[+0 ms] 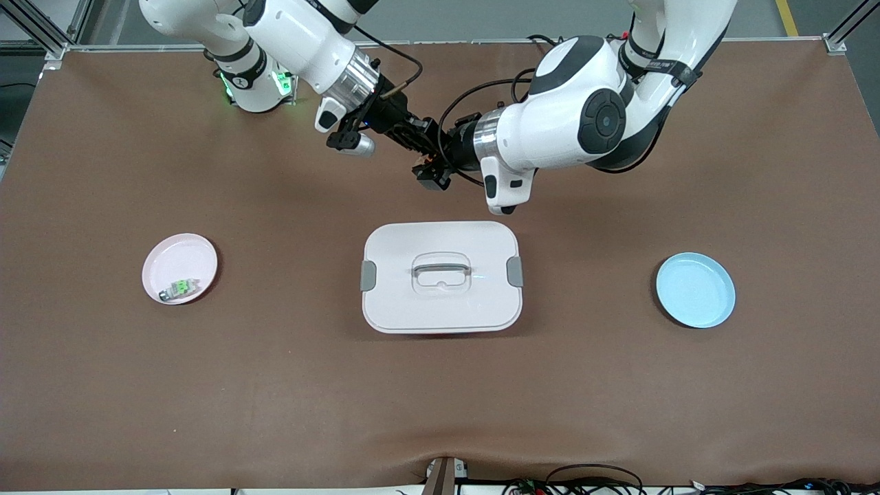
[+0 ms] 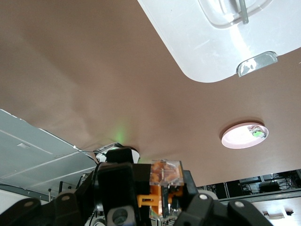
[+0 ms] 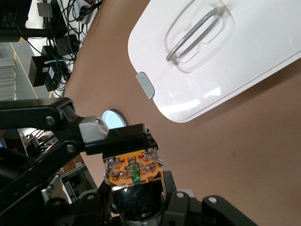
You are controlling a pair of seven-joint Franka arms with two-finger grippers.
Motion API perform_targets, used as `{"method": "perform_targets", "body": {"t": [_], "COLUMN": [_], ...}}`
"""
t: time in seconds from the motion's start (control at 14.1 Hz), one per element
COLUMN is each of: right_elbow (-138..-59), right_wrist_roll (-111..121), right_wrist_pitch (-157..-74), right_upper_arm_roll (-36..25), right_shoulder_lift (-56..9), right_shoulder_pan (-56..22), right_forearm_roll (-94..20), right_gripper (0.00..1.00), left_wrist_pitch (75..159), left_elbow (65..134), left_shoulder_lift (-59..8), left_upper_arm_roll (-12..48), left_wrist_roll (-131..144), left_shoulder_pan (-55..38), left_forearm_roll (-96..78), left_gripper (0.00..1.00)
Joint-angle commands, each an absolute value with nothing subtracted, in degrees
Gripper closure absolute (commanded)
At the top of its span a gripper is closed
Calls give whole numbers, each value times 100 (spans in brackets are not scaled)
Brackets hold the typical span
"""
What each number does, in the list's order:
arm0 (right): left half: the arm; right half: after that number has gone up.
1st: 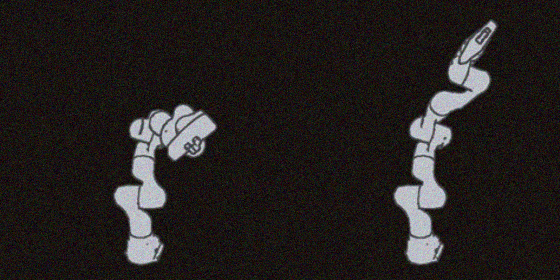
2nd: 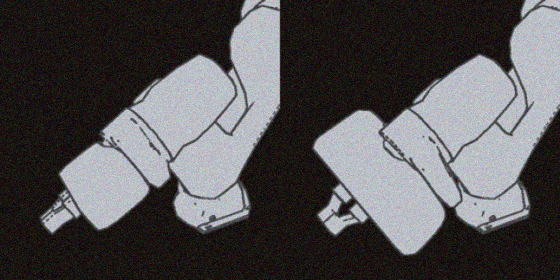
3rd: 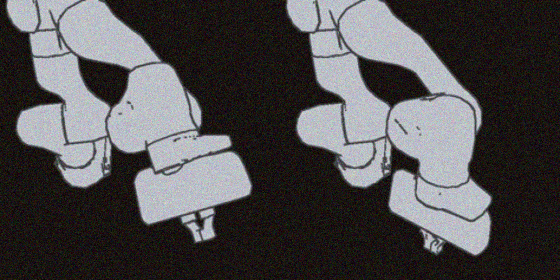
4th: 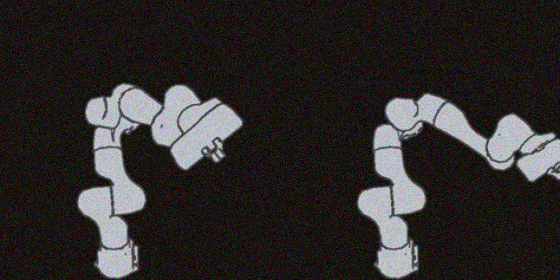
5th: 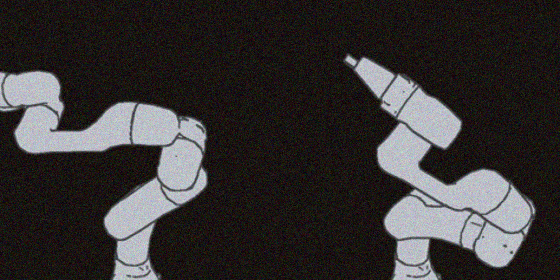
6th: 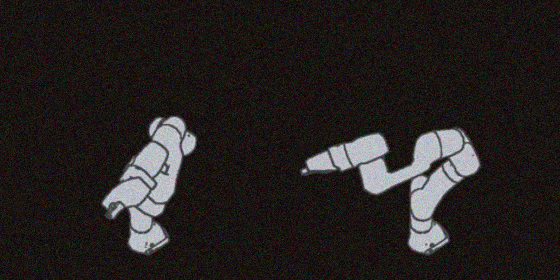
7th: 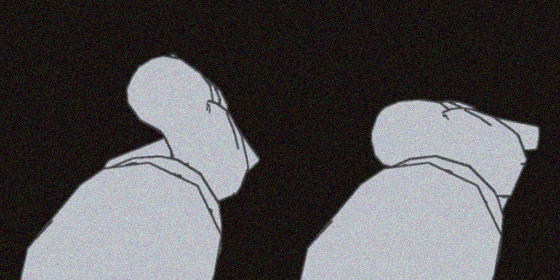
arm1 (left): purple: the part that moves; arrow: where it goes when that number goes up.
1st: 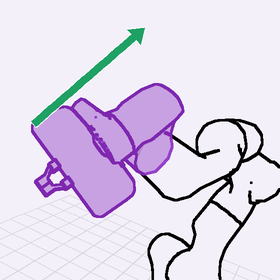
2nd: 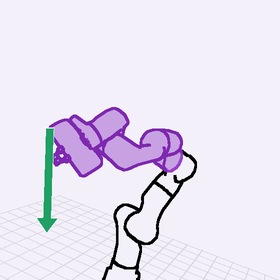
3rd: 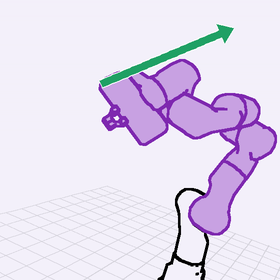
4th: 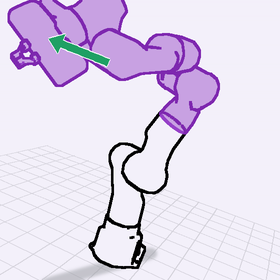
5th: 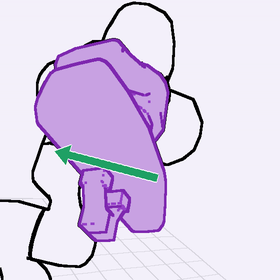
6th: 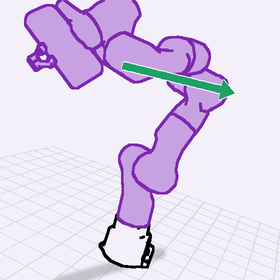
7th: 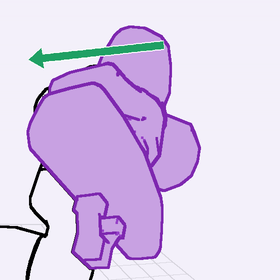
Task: Transfer orange switch to right arm and place
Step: 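Grasp the switch with the right gripper from the left gripper, then open the left gripper and withdraw it while the right gripper carries switch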
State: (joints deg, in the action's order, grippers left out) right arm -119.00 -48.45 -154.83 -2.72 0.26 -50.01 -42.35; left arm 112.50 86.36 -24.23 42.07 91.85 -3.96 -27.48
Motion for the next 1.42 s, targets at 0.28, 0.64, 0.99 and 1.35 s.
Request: {"method": "perform_targets", "body": {"t": [0.28,0.64,0.99,1.35], "right_elbow": [-11918,-11909,-11927,-11918], "right_wrist_roll": [-4948,-4948,-3827,-1886], "right_wrist_pitch": [-15311,-15056,-13434,-11727], "right_upper_arm_roll": [-308,-325,-343,-334], "right_shoulder_lift": [176,272,685,1054], "right_shoulder_pan": [-5001,-4914,-4274,-3395], "right_forearm_roll": [-4342,-4342,-3686,-1865], "right_gripper": [97,97,97,96], "left_wrist_pitch": [11320,11242,10821,10240], "left_elbow": [8525,8359,8148,8130], "left_shoulder_lift": [-2426,-2382,-2241,-2066], "left_upper_arm_roll": [4201,4192,4166,4175], "left_wrist_roll": [9202,9229,9194,8064], "left_shoulder_pan": [-404,-300,-18,272], "left_forearm_roll": [-2629,-2426,-1795,-547], "left_gripper": [0,0,0,0]}}
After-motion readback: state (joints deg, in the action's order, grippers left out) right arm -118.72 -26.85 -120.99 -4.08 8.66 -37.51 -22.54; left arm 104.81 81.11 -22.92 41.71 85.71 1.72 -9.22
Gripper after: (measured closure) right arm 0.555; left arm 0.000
